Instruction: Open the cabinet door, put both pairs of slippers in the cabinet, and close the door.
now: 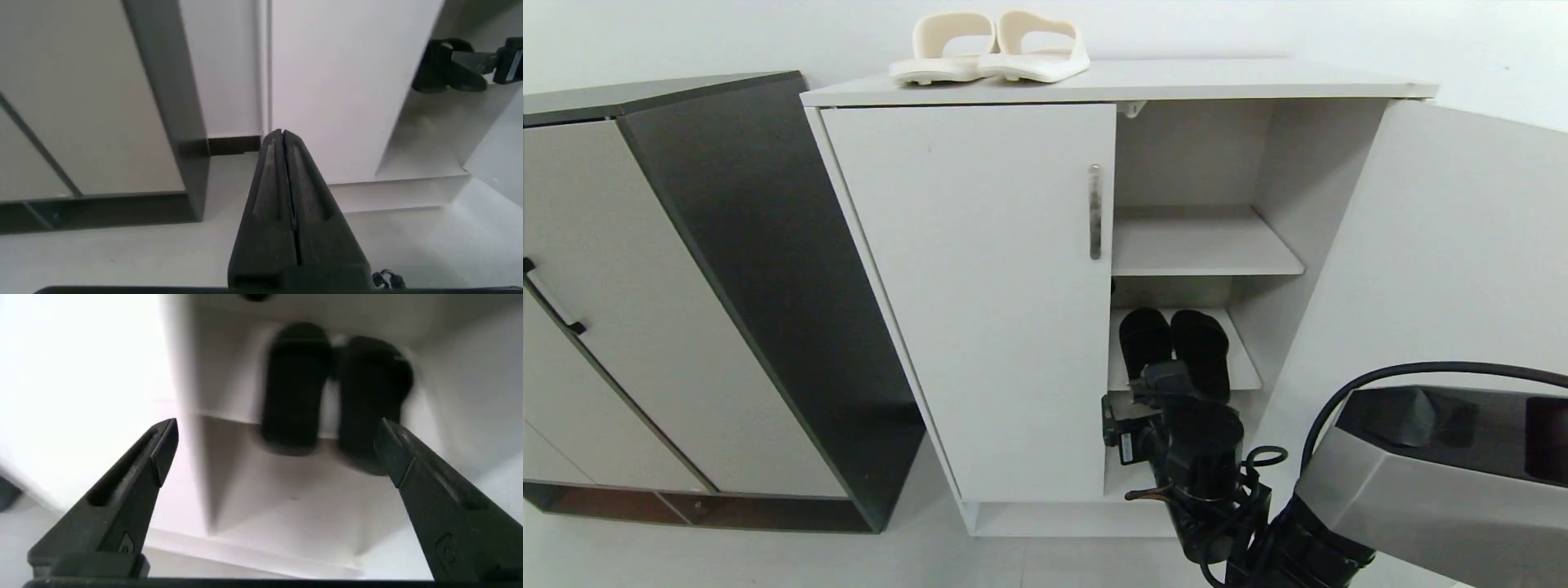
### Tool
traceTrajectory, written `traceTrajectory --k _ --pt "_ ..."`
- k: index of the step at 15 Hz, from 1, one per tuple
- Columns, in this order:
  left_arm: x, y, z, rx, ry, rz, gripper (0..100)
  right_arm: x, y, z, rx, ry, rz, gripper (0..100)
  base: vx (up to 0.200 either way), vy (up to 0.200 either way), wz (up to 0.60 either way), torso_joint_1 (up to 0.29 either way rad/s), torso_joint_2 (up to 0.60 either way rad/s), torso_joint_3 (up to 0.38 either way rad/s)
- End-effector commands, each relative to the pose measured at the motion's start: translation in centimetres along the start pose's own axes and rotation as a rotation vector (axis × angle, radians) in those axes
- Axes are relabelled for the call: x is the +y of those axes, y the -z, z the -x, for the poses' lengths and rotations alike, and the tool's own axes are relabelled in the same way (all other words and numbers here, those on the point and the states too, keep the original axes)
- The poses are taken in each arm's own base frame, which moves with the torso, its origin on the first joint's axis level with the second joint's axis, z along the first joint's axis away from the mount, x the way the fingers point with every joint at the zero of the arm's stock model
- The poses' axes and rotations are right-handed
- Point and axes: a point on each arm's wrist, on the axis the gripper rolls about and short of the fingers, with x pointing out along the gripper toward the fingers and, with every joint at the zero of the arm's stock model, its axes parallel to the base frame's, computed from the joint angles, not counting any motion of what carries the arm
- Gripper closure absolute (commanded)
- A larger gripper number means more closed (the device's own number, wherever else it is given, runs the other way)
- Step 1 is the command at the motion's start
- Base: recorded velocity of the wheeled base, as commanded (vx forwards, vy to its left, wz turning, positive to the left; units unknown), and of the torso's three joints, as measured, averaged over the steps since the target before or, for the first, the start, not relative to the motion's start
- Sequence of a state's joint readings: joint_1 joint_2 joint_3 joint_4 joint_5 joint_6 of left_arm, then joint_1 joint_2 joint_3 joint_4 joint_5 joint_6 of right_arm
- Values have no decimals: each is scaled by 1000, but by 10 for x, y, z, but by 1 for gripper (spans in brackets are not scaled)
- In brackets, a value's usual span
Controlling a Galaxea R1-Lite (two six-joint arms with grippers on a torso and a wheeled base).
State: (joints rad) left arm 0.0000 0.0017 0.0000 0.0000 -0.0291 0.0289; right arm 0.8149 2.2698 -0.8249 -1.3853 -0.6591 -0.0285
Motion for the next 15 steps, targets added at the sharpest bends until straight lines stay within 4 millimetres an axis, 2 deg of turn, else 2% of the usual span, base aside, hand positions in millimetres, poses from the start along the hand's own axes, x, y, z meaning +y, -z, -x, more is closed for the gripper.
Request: traceTrajectory --k 1,11,15 --pt "0 0 0 0 0 0 100 -1 2 -1 -2 -4 0 0 0 200 0 2 2 7" --pt "0 0 0 1 2 0 100 -4 7 -3 -10 -26 5 0 0 200 0 3 3 3" --pt "0 0 0 1 3 0 100 -5 9 -3 -15 -26 20 0 0 0 0 0 0 0"
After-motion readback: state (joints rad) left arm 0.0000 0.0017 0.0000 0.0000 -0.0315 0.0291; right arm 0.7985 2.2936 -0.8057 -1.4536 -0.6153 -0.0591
